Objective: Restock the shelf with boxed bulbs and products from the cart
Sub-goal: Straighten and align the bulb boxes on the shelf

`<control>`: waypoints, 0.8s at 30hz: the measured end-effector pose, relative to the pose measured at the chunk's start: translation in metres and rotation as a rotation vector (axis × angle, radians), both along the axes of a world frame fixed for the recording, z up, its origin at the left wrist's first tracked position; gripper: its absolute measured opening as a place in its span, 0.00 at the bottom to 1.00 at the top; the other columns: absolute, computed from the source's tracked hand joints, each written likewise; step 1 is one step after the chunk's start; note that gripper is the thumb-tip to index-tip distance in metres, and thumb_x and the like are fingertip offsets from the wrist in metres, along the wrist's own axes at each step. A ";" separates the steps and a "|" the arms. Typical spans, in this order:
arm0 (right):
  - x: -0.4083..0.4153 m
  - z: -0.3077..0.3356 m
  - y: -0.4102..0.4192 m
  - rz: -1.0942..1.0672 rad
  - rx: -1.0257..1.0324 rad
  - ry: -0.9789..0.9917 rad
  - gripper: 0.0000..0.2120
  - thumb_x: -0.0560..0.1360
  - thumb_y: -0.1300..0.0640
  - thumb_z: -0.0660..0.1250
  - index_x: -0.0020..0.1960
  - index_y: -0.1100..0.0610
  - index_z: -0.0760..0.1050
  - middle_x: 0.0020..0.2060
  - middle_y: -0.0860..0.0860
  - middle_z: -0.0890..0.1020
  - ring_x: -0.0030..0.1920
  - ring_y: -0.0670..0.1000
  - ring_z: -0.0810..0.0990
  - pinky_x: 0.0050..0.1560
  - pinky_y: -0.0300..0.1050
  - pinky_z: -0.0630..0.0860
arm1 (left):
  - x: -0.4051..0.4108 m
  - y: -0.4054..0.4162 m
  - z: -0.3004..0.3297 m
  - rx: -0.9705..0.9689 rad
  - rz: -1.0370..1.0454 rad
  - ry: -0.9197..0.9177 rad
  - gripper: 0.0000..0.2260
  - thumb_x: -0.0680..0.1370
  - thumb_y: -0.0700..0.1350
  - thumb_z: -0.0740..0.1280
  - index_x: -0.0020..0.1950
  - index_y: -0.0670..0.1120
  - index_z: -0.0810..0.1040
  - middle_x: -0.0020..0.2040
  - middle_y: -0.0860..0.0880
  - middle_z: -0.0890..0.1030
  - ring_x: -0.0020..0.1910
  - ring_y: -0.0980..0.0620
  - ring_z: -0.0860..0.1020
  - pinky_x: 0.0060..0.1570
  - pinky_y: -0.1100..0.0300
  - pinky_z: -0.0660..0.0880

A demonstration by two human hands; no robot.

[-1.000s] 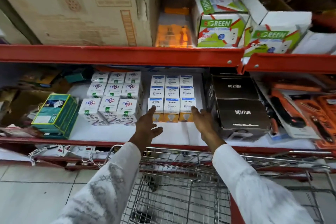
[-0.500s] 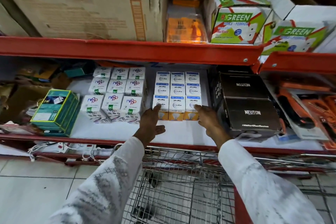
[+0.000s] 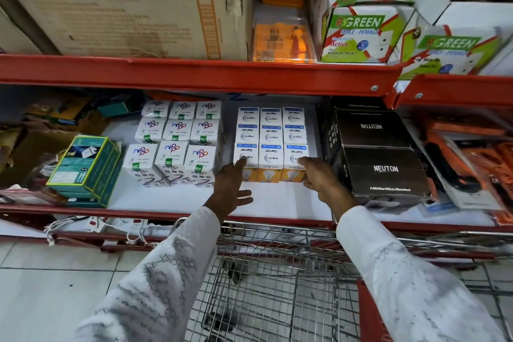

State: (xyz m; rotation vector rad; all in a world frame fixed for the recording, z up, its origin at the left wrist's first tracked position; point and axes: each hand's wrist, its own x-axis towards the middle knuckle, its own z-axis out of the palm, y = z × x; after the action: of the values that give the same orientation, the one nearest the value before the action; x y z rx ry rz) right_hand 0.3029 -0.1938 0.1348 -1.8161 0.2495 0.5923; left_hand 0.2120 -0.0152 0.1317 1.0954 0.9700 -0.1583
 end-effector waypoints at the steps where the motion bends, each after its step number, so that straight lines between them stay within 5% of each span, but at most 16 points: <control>1: 0.001 0.000 0.000 -0.002 0.011 -0.002 0.06 0.77 0.53 0.63 0.43 0.53 0.75 0.45 0.54 0.82 0.40 0.53 0.80 0.44 0.46 0.73 | 0.000 0.000 0.000 0.004 -0.004 -0.001 0.19 0.77 0.60 0.67 0.62 0.52 0.71 0.64 0.44 0.71 0.60 0.32 0.77 0.52 0.43 0.79; 4: 0.002 0.001 0.001 -0.016 0.042 -0.004 0.02 0.78 0.56 0.63 0.49 0.52 0.74 0.41 0.49 0.80 0.35 0.49 0.77 0.37 0.41 0.70 | 0.001 0.000 0.000 0.019 -0.017 -0.006 0.19 0.78 0.61 0.66 0.63 0.52 0.71 0.63 0.44 0.71 0.59 0.33 0.78 0.53 0.43 0.79; 9: 0.002 0.004 0.000 -0.023 0.063 0.023 0.05 0.79 0.55 0.62 0.54 0.52 0.73 0.45 0.50 0.80 0.38 0.49 0.79 0.39 0.42 0.73 | -0.003 0.000 -0.002 0.023 -0.027 -0.026 0.25 0.77 0.62 0.66 0.69 0.50 0.70 0.68 0.43 0.71 0.57 0.33 0.78 0.50 0.44 0.80; 12: 0.001 0.002 0.000 -0.034 0.044 0.024 0.19 0.76 0.50 0.65 0.64 0.56 0.74 0.56 0.54 0.82 0.44 0.51 0.81 0.38 0.42 0.74 | -0.007 0.000 -0.002 0.027 -0.026 -0.038 0.32 0.76 0.63 0.68 0.75 0.51 0.65 0.73 0.42 0.70 0.57 0.33 0.77 0.45 0.48 0.81; 15: -0.011 0.009 0.001 -0.080 -0.037 -0.062 0.30 0.72 0.46 0.69 0.70 0.57 0.70 0.62 0.54 0.80 0.54 0.53 0.80 0.52 0.48 0.79 | -0.021 0.001 0.010 0.037 -0.088 -0.040 0.29 0.76 0.61 0.68 0.72 0.48 0.68 0.72 0.40 0.70 0.60 0.33 0.78 0.50 0.44 0.81; 18: -0.045 0.030 0.010 -0.201 -0.143 -0.286 0.22 0.75 0.50 0.69 0.67 0.57 0.73 0.56 0.50 0.80 0.50 0.50 0.79 0.45 0.34 0.74 | -0.048 0.010 0.027 0.034 -0.162 -0.045 0.26 0.76 0.59 0.68 0.70 0.46 0.73 0.67 0.40 0.74 0.58 0.34 0.80 0.52 0.43 0.81; 21: -0.085 0.047 0.031 -0.319 -0.106 -0.527 0.14 0.75 0.56 0.70 0.59 0.58 0.78 0.52 0.52 0.82 0.49 0.52 0.81 0.39 0.29 0.69 | -0.084 0.036 0.047 0.061 -0.185 -0.127 0.14 0.80 0.52 0.65 0.60 0.47 0.80 0.61 0.40 0.82 0.52 0.37 0.83 0.45 0.49 0.83; 24: -0.112 0.047 0.068 -0.242 0.016 -0.481 0.09 0.74 0.58 0.71 0.53 0.58 0.80 0.41 0.48 0.83 0.41 0.49 0.82 0.43 0.29 0.75 | -0.113 0.077 0.061 0.287 -0.100 -0.202 0.09 0.79 0.49 0.68 0.51 0.44 0.83 0.51 0.39 0.85 0.42 0.40 0.85 0.38 0.52 0.82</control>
State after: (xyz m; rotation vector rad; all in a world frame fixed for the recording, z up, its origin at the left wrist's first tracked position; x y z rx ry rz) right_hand 0.1913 -0.1258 0.1822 -1.8203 0.1327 -0.0184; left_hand 0.0991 0.0616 0.1923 1.3963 0.7717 0.0120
